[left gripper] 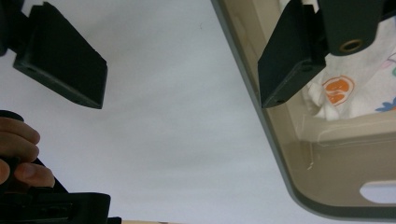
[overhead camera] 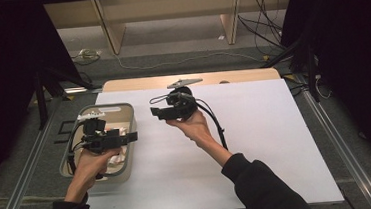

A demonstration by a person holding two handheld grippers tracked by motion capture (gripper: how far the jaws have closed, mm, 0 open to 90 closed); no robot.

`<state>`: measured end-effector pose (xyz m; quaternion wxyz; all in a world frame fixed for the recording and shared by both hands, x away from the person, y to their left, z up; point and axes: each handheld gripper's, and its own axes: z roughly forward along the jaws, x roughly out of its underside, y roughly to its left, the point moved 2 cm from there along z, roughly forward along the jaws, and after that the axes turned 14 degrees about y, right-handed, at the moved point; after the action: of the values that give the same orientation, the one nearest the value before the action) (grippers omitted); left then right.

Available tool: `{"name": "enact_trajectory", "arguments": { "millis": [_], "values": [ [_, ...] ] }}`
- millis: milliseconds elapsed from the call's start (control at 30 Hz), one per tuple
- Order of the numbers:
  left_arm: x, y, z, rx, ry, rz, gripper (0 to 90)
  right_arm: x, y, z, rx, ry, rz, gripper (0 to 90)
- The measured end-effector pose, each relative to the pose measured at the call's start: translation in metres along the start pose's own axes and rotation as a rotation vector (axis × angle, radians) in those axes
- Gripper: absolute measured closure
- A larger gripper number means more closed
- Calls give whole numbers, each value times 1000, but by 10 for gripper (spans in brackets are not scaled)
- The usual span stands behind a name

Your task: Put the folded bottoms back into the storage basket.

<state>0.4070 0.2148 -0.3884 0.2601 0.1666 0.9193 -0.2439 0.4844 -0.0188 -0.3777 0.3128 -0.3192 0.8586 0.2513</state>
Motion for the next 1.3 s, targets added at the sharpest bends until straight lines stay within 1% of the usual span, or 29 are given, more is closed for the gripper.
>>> {"name": "enact_trajectory", "arguments": {
  "millis": [33,100,133,233,333,400,500,567,700,767,833,867,900,1000,1067,1167,1200,1233,1300],
  "values": [
    [0,-2,1,7,-5,0,159,1,-1,-2,-1,-6,3,300],
    [1,-6,3,17,-3,15,159,3,-3,-5,1,-9,7,301],
    [1,-9,4,16,1,27,159,5,-4,-7,2,-11,6,300],
    [0,-15,8,23,-3,41,159,10,-6,-12,4,-18,1,301],
    [1,-21,12,21,1,67,159,16,-8,-16,10,-18,-7,301],
    [1,-24,13,29,-8,68,159,20,-9,-19,11,-24,-11,301],
    [3,-28,16,39,-10,82,159,26,-11,-23,14,-34,-7,301],
    [3,-32,17,51,-14,91,159,29,-12,-26,14,-43,-5,300],
    [5,-39,18,60,-23,116,158,37,-11,-36,20,-71,-20,301],
    [5,-41,18,68,-37,116,157,43,-12,-44,19,-95,-16,301],
    [6,-43,20,73,-39,119,157,46,-15,-46,13,-92,-7,301],
    [7,-44,20,63,-33,130,158,47,-16,-48,11,-91,-1,301],
    [7,-45,21,60,-33,131,158,49,-17,-49,11,-95,6,301],
    [8,-45,22,67,-35,132,158,53,-20,-52,22,-94,3,301],
    [9,-46,23,62,-35,138,158,54,-21,-55,25,-101,6,301],
    [10,-47,24,73,-45,141,157,55,-24,-59,24,-113,15,301],
    [11,-48,25,72,-43,140,158,55,-24,-60,23,-114,17,301],
    [12,-49,25,70,-41,148,157,55,-24,-61,23,-118,20,301],
    [12,-50,26,77,-46,147,157,56,-25,-64,22,-127,24,301]
  ]
}}
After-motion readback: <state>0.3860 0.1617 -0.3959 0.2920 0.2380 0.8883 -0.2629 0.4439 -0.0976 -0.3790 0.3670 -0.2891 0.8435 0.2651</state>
